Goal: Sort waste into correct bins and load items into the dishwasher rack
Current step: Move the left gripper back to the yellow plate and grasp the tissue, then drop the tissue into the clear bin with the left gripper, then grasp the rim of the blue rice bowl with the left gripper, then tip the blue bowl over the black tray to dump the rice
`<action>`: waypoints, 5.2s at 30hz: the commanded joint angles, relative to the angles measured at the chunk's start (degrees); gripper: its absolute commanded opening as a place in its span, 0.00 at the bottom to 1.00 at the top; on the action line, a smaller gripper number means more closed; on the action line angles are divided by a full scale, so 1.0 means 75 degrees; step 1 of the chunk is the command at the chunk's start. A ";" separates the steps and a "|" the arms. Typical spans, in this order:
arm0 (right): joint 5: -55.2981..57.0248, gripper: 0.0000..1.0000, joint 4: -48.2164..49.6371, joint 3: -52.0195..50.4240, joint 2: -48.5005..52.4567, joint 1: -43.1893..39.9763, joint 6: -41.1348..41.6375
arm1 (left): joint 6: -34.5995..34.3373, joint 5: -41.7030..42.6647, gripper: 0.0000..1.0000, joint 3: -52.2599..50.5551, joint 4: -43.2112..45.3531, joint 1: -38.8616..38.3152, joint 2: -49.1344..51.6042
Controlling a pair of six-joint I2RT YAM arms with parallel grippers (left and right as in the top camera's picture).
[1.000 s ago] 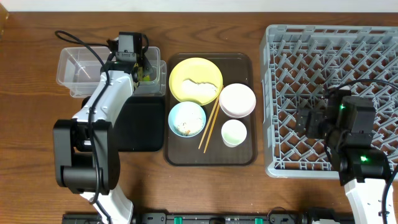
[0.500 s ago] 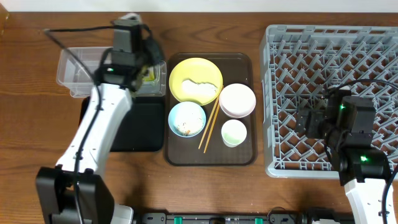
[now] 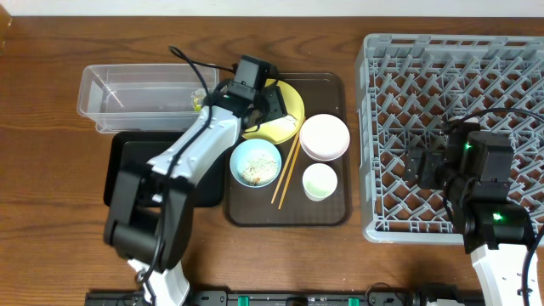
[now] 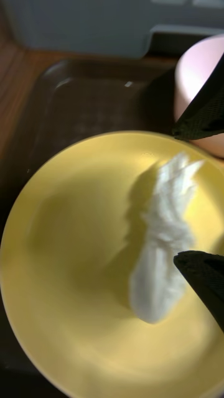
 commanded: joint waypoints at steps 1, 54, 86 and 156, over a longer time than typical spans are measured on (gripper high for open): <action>-0.0009 0.99 -0.0017 0.0163 0.0015 0.0128 0.0128 | -0.0300 -0.0347 0.60 -0.0003 0.0219 0.0023 0.0411; -0.0006 0.99 0.0114 0.0163 0.0017 0.0128 0.0131 | 0.2151 -0.0682 0.56 -0.0003 -0.1690 0.2442 -0.2413; -0.0006 0.99 -0.0003 0.0163 0.0017 0.0128 0.0134 | 0.2308 -0.0685 0.37 -0.0493 -0.3034 -0.1585 -0.0119; -0.0003 0.99 -0.0029 0.0163 0.0017 0.0128 0.0131 | 0.3867 1.0826 0.06 -0.2192 -0.4934 0.7440 -0.0682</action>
